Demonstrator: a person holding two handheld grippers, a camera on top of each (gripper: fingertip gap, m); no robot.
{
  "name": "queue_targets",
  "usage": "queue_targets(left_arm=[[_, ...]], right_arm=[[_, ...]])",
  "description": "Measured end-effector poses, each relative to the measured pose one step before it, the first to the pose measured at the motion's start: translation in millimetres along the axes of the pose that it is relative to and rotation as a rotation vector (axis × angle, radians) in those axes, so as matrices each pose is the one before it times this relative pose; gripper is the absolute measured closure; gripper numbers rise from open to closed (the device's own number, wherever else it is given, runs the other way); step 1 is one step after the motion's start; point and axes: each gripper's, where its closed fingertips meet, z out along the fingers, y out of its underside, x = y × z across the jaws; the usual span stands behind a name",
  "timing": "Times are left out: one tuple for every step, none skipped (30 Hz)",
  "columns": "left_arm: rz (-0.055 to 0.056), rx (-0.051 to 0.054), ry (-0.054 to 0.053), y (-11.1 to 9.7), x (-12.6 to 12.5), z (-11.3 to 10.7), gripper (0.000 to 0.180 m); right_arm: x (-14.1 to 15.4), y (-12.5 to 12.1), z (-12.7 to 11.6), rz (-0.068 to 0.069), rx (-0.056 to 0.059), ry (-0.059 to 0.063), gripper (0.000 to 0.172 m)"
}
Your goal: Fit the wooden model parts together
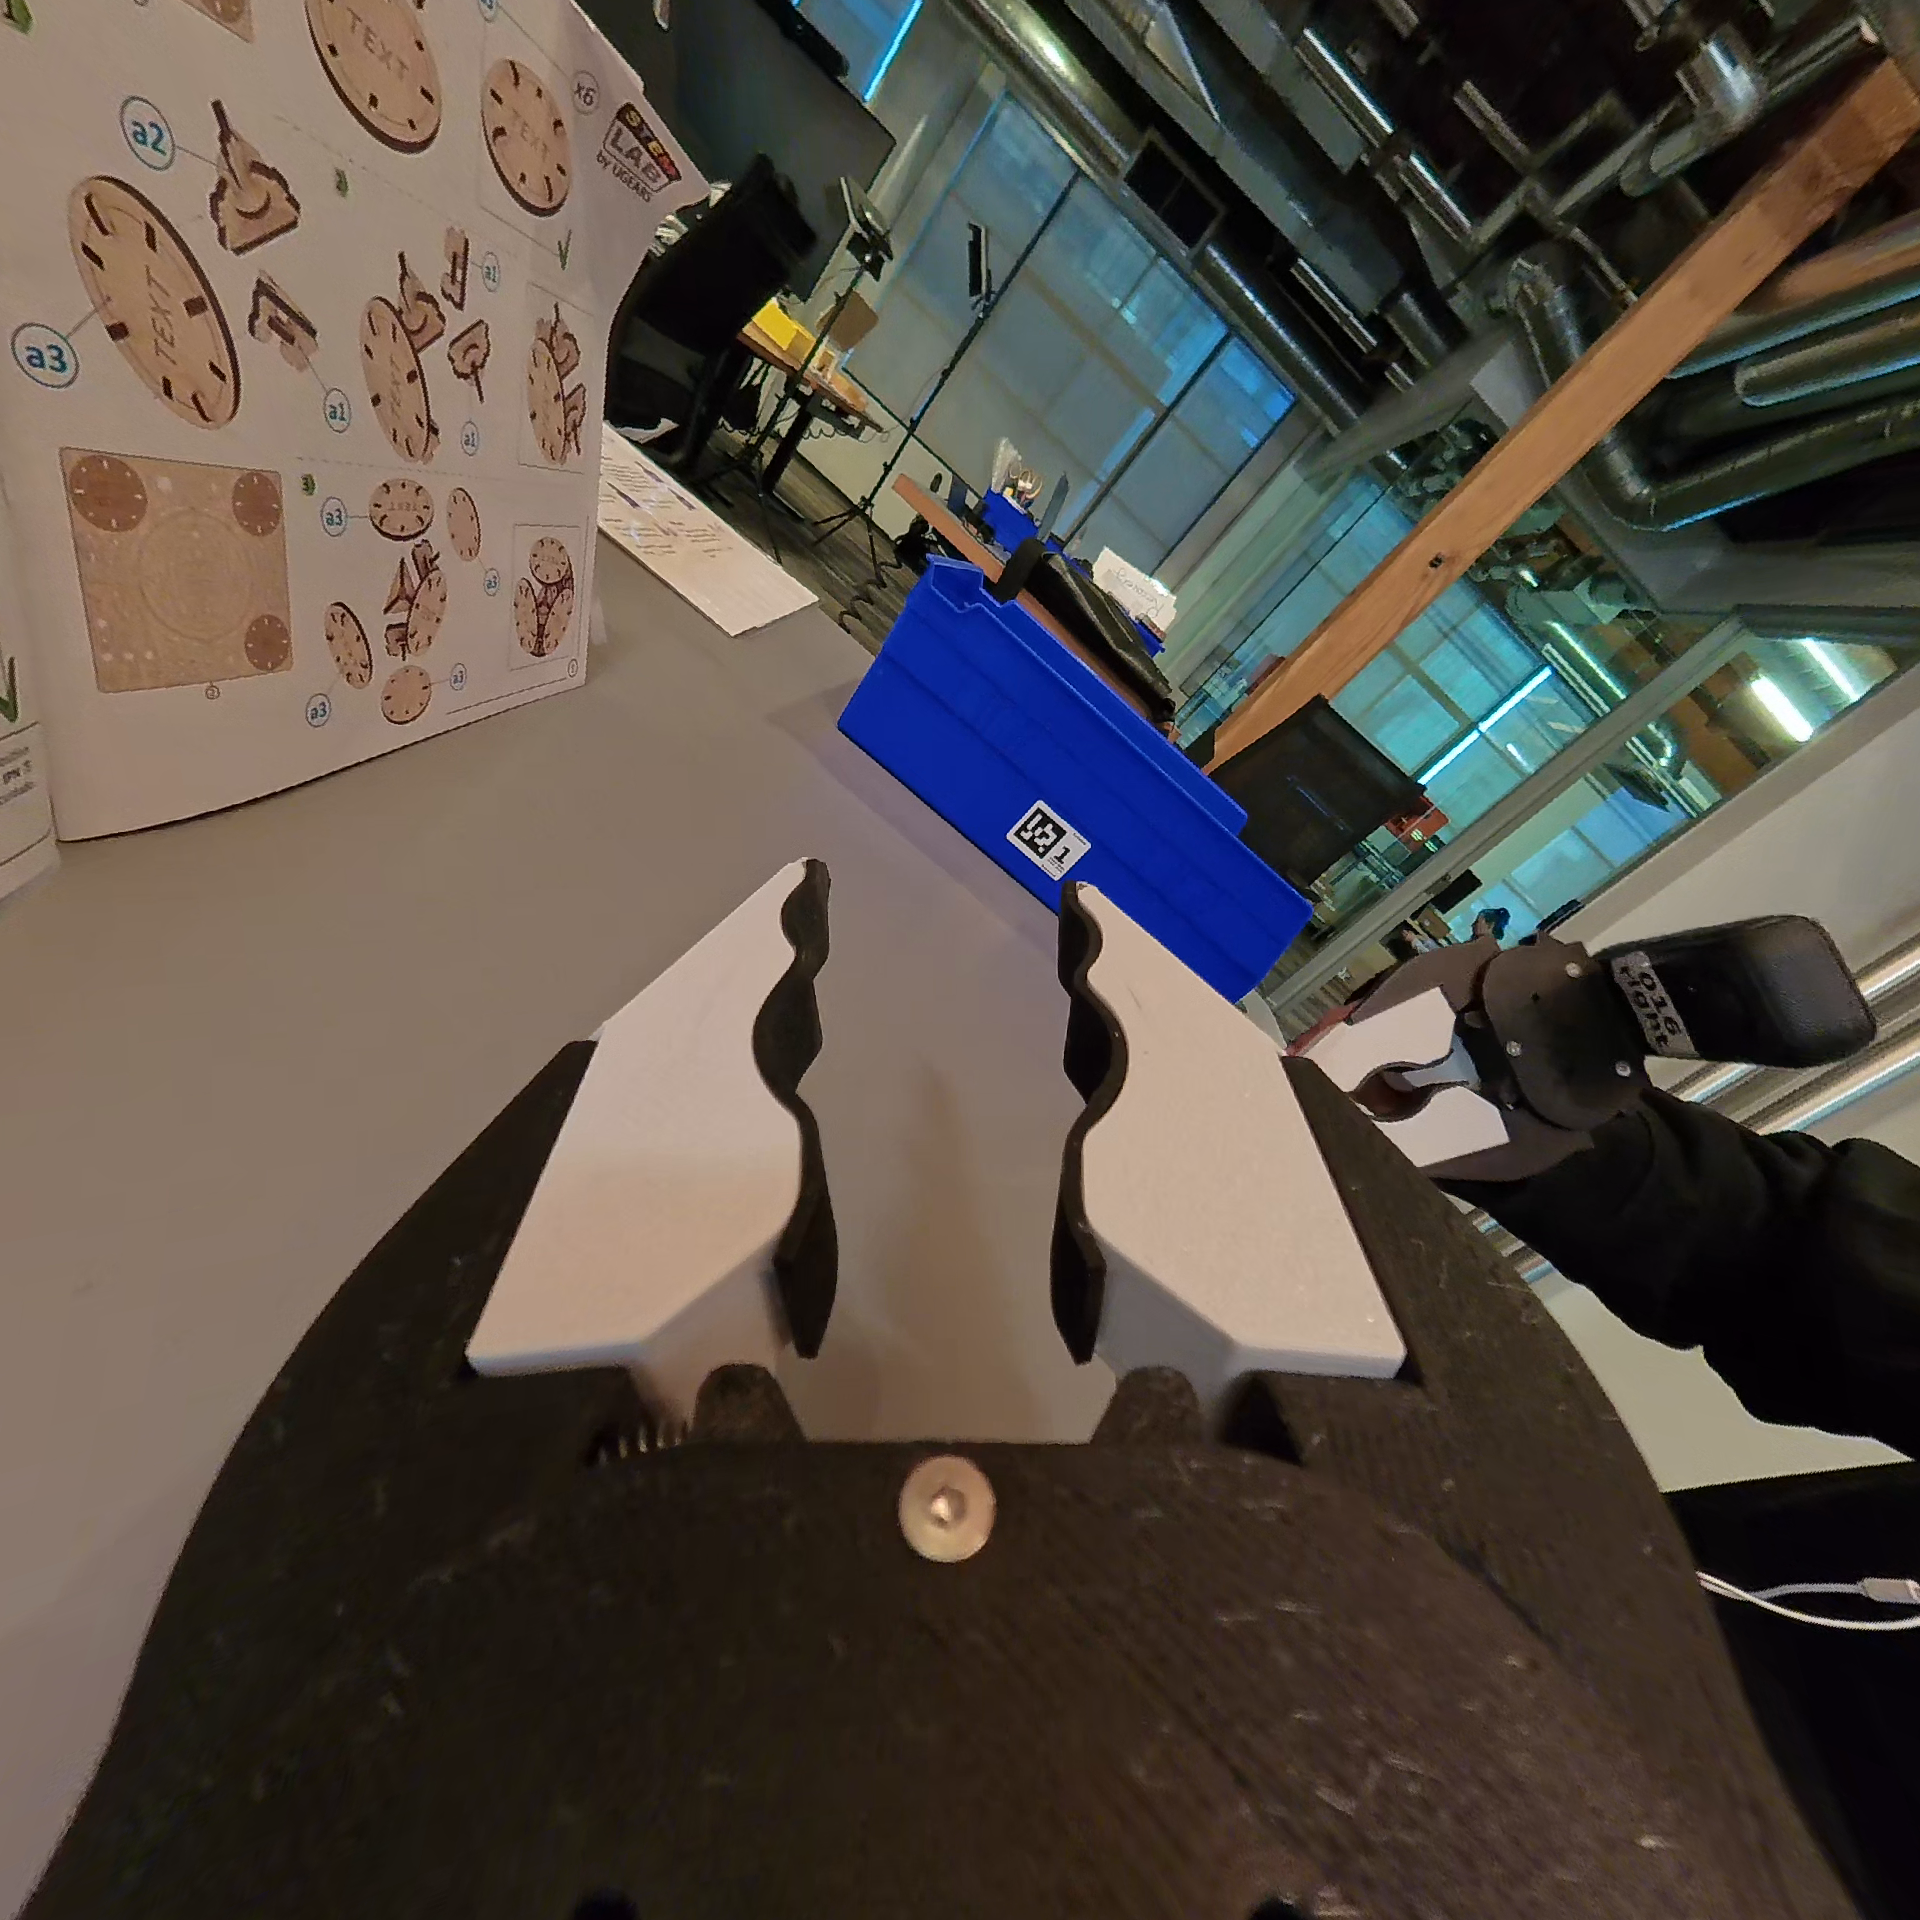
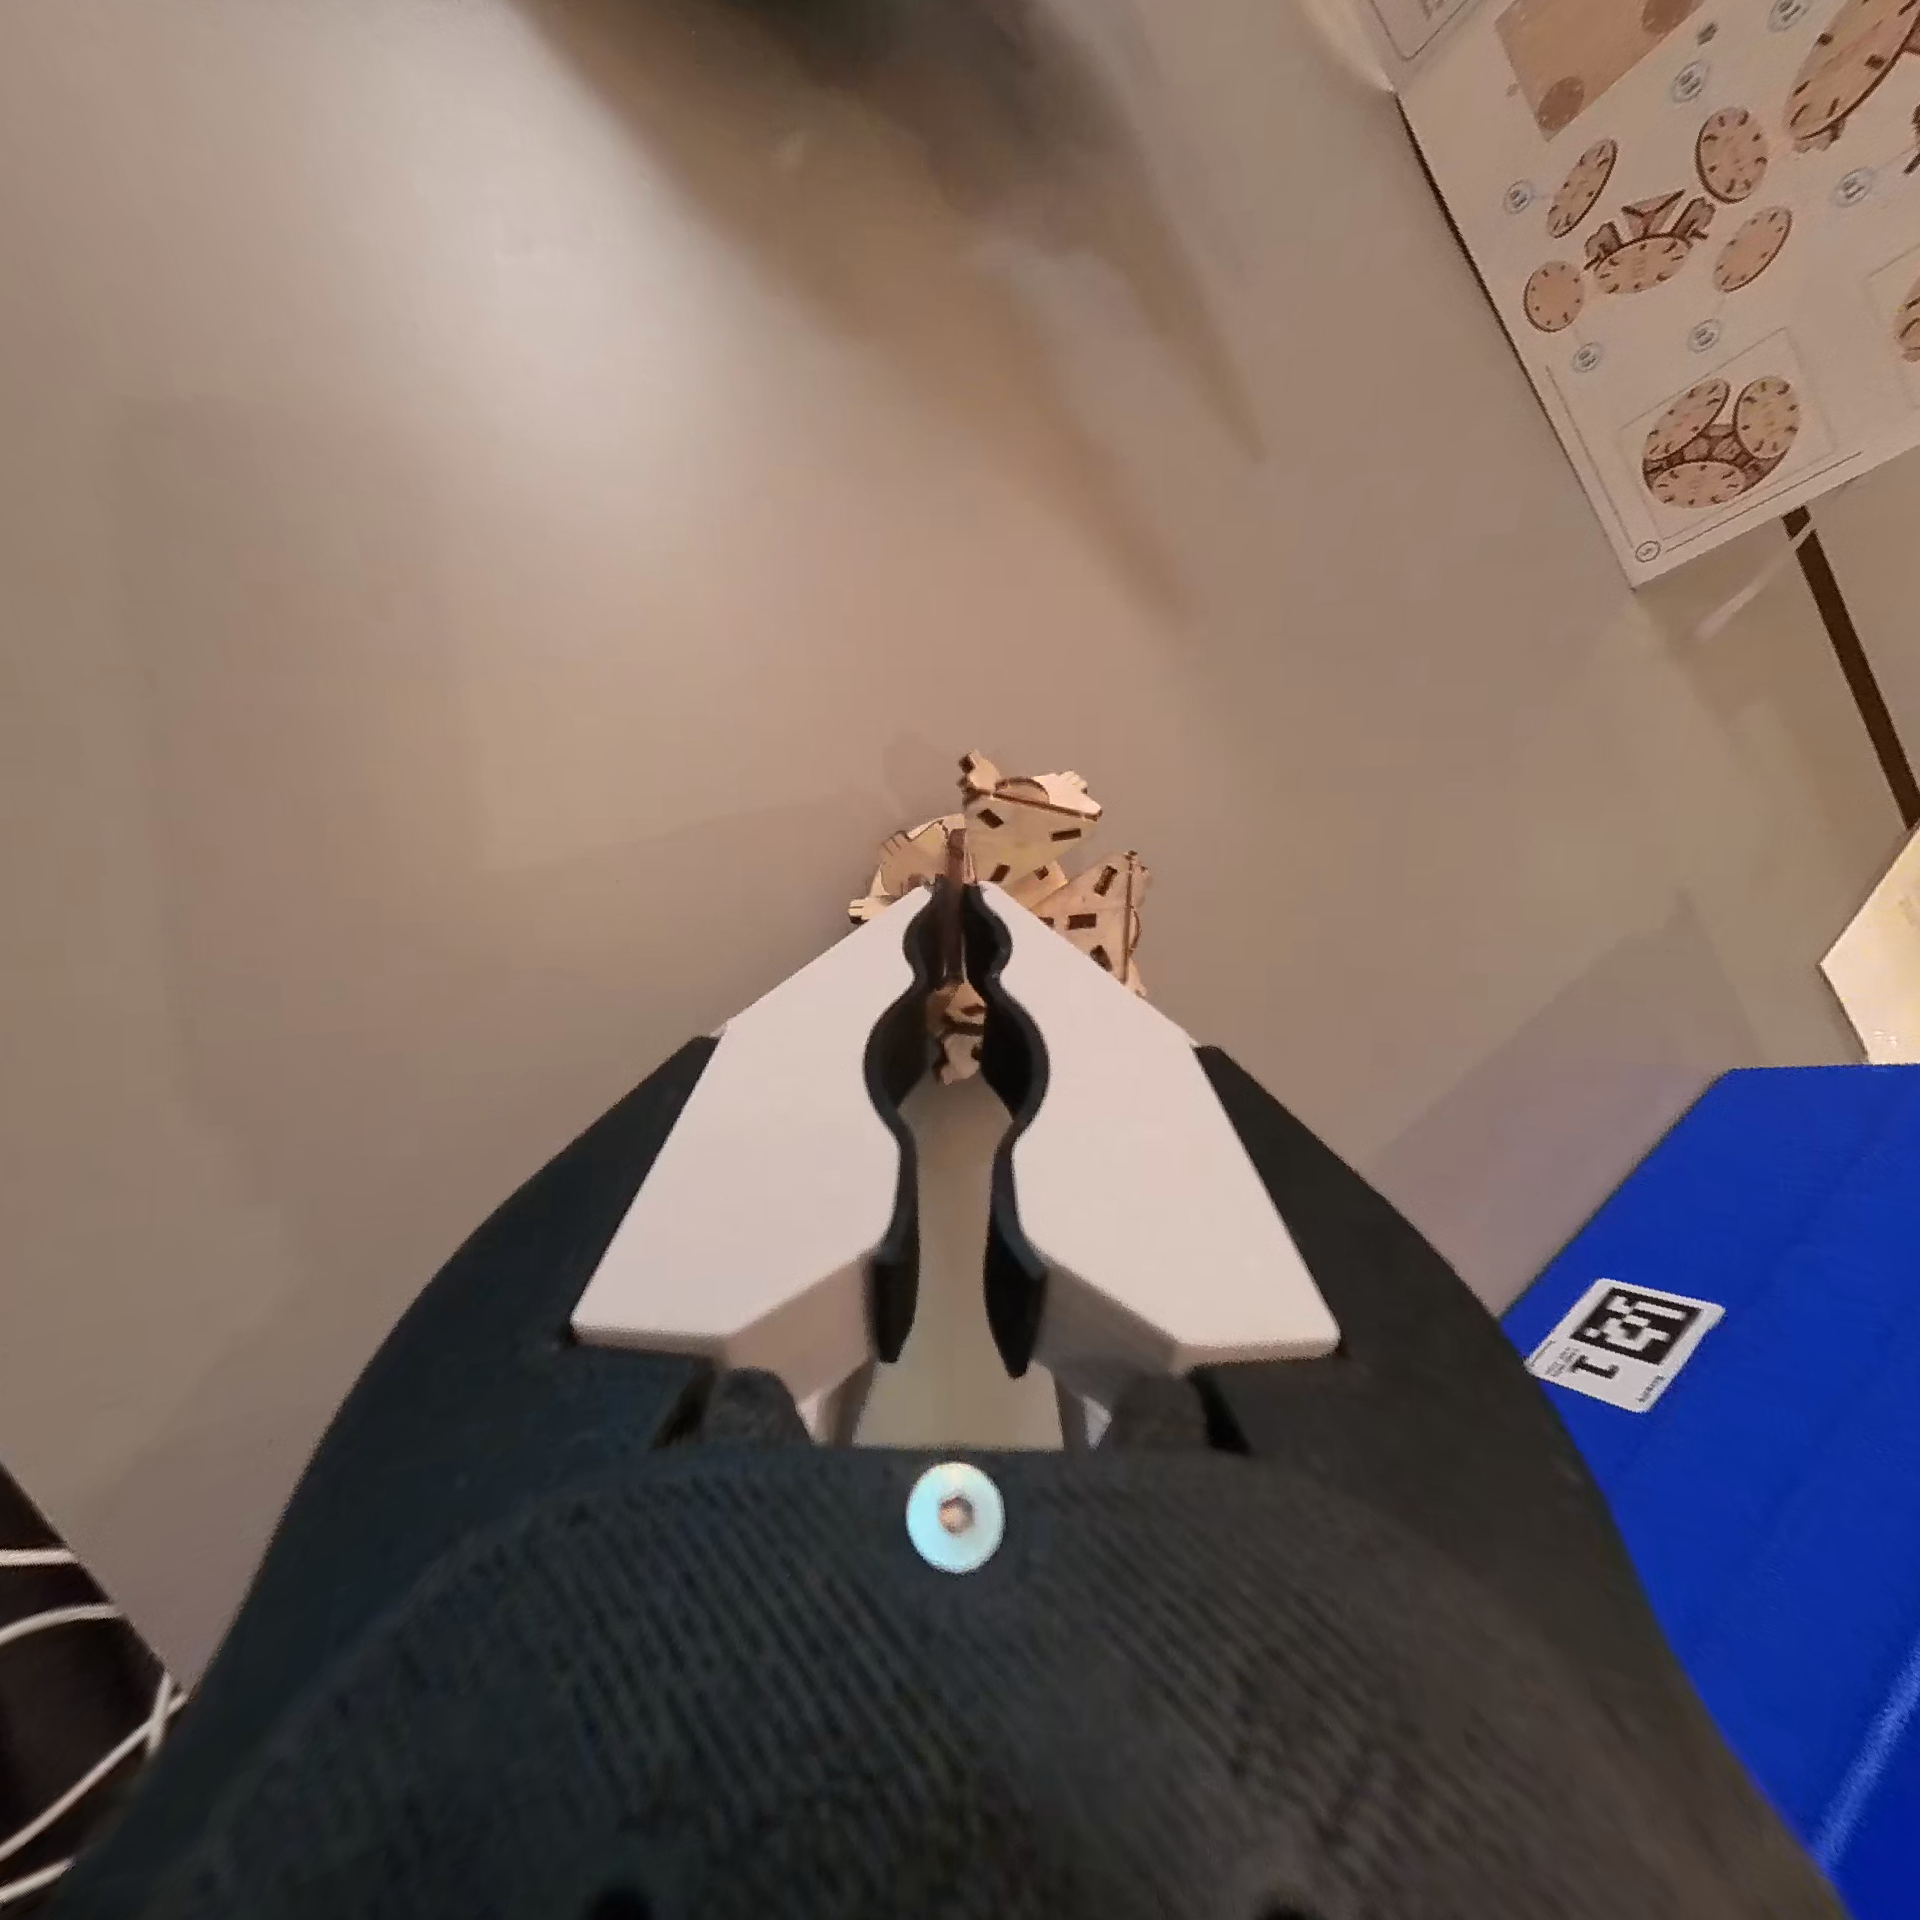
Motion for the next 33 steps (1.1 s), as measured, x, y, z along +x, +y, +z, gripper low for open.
queue_targets(left_arm=[[-0.0002, -0.0001, 0.0000, 0.01, 0.00, -0.01, 0.139], [-0.0001, -0.0001, -0.0001, -0.04, -0.07, 0.03, 0.139], [-0.0002, -0.0003, 0.0000, 0.07, 0.05, 0.07, 0.139], [0.0000, 0.0001, 0.0001, -0.01, 0.02, 0.01, 0.139], [0.0004, 0.0006, -0.0001, -0.05, -0.01, -0.09, 0.139], [0.0000, 0.0003, 0.0001, -0.08, -0.02, -0.07, 0.139], [-0.0005, -0.0001, 0.0000, 0.04, -0.09, 0.03, 0.139], [-0.0001, -0.0002, 0.0001, 0.03, 0.03, -0.01, 0.139], [0.0005, 0.0008, -0.0002, -0.06, 0.00, 0.01, 0.139], [-0.0001, 0.0003, 0.0001, -0.07, -0.02, -0.07, 0.139], [-0.0005, -0.0003, 0.0001, -0.02, -0.02, 0.02, 0.139], [0.0000, -0.0003, -0.0001, 0.07, 0.03, 0.07, 0.139], [-0.0001, -0.0005, 0.0000, 0.09, -0.13, 0.00, 0.139], [-0.0001, -0.0003, 0.0000, 0.08, 0.05, 0.07, 0.138], [-0.0001, 0.0000, 0.0001, -0.04, -0.02, -0.09, 0.139], [-0.0001, 0.0003, 0.0001, -0.04, 0.02, 0.02, 0.139], [0.0000, 0.0003, -0.0001, -0.04, -0.02, 0.02, 0.138], [-0.0002, -0.0001, 0.0001, 0.02, 0.02, -0.01, 0.138], [-0.0002, -0.0001, 0.0001, -0.04, -0.05, 0.04, 0.139], [-0.0001, 0.0000, -0.0001, 0.00, 0.00, 0.00, 0.138], [-0.0003, -0.0003, 0.0000, 0.04, 0.02, -0.02, 0.138], [0.0000, 0.0000, -0.0001, -0.05, -0.08, 0.04, 0.138], [-0.0003, 0.0000, 0.0000, 0.08, -0.05, 0.00, 0.138], [0.0000, -0.0002, 0.0001, 0.03, 0.01, -0.02, 0.138], [0.0004, 0.0004, -0.0003, -0.11, 0.03, -0.10, 0.138], [-0.0001, -0.0002, 0.0001, 0.05, 0.06, 0.08, 0.138], [0.0001, 0.0001, -0.0001, -0.01, -0.02, 0.01, 0.138], [0.0003, 0.0001, -0.0002, 0.05, 0.03, -0.04, 0.138], [-0.0002, -0.0004, 0.0000, 0.00, -0.05, 0.02, 0.138], [0.0003, 0.0002, -0.0001, -0.05, 0.10, -0.03, 0.138], [0.0003, 0.0005, -0.0002, -0.01, 0.03, -0.01, 0.138], [0.0001, 0.0000, -0.0001, 0.00, -0.02, 0.00, 0.138], [-0.0001, -0.0002, -0.0001, 0.02, -0.01, -0.01, 0.138]], right_arm=[[-1.26, -0.60, -0.07, 0.0008, -0.0003, 0.0018, 0.172], [-1.15, -0.16, 0.31, -0.0021, -0.0027, 0.0038, 0.172], [-1.00, 0.39, 0.40, -0.0066, -0.0039, 0.0056, 0.171], [-0.45, -0.36, 0.02, -0.0097, 0.0017, 0.0085, 0.171], [-0.21, 0.04, -0.06, -0.0070, 0.0000, 0.0069, 0.171], [-0.18, -0.06, -0.02, -0.0030, 0.0005, 0.0034, 0.171], [-0.27, 0.01, -0.10, 0.0005, 0.0015, 0.0007, 0.171], [0.00, 0.35, -0.16, 0.0028, -0.0002, 0.0001, 0.171], [0.04, 0.34, -0.25, 0.0031, -0.0011, 0.0003, 0.171], [-0.21, 0.35, -0.29, 0.0033, -0.0017, -0.0005, 0.171], [-0.40, 0.18, -0.17, 0.0019, -0.0018, -0.0004, 0.171], [-0.41, -0.13, -0.09, -0.0005, -0.0014, 0.0002, 0.171], [-0.51, -0.17, 0.06, -0.0032, -0.0014, 0.0003, 0.171], [-0.34, -0.29, 0.03, -0.0041, -0.0022, 0.0012, 0.171], [0.02, -0.14, 0.13, -0.0030, -0.0027, 0.0016, 0.171], [0.00, -0.24, 0.27, -0.0017, -0.0026, 0.0010, 0.171], [0.19, -0.11, 0.18, -0.0002, -0.0028, 0.0012, 0.172], [0.19, -0.03, 0.12, 0.0013, -0.0033, 0.0002, 0.172], [0.10, 0.08, 0.07, 0.0030, -0.0040, 0.0004, 0.172], [0.11, 0.04, 0.02, 0.0042, -0.0036, 0.0000, 0.171], [-0.01, -0.10, 0.09, 0.0058, -0.0032, 0.0001, 0.172], [0.13, -0.04, 0.17, 0.0066, -0.0038, 0.0021, 0.172], [0.21, -0.14, 0.14, 0.0059, -0.0043, 0.0040, 0.172], [0.05, -0.21, 0.16, 0.0018, -0.0036, 0.0065, 0.171], [-0.03, -0.26, 0.17, -0.0058, -0.0032, 0.0095, 0.172], [-0.31, -0.18, 0.09, -0.0127, -0.0044, 0.0116, 0.171], [-0.43, -0.22, 0.11, -0.0161, -0.0048, 0.0118, 0.171], [-0.62, -0.35, 0.01, -0.0162, -0.0036, 0.0114, 0.172], [-1.05, -0.51, 0.14, -0.0139, -0.0010, 0.0076, 0.171], [-0.69, -0.40, 0.02, -0.0105, -0.0007, 0.0070, 0.171], [-0.32, -0.13, 0.03, -0.0091, -0.0007, 0.0062, 0.171], [-0.11, -0.08, -0.04, -0.0076, -0.0005, 0.0056, 0.171], [0.28, -0.07, 0.12, -0.0055, 0.0003, 0.0057, 0.171]])
